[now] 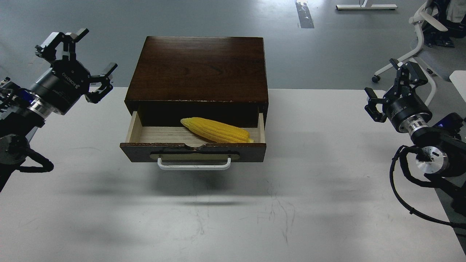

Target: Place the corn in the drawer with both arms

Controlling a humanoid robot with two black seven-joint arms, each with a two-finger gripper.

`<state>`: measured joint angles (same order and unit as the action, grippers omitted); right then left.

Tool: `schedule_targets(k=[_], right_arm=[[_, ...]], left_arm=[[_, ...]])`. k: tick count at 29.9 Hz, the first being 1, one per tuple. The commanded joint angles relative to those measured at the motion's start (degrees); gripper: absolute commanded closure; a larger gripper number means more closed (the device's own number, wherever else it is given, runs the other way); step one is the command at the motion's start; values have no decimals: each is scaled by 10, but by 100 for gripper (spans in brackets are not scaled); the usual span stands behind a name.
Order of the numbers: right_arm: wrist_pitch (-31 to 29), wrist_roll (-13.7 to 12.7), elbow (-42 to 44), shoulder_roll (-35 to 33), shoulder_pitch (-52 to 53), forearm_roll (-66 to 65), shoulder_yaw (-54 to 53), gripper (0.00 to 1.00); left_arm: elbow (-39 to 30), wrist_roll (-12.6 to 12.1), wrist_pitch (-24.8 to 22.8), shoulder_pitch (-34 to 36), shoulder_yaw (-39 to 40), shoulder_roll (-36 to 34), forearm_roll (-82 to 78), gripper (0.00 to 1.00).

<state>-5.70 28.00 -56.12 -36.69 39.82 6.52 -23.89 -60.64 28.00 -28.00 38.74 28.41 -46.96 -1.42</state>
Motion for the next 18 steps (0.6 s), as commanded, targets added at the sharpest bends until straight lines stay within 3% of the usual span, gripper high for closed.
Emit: schedule_targets(k=[1, 9, 18], right_arm=[[0, 0, -1, 1, 0, 0, -5, 0], [-7, 0, -1, 2, -3, 0, -7, 0], [-58, 0, -1, 3, -10, -1, -7, 0]], left_arm=[[0, 0, 0, -4, 1, -2, 0, 2], [0, 0, 0, -16, 1, -4, 0, 2], [0, 0, 0, -27, 1, 1, -1, 2]])
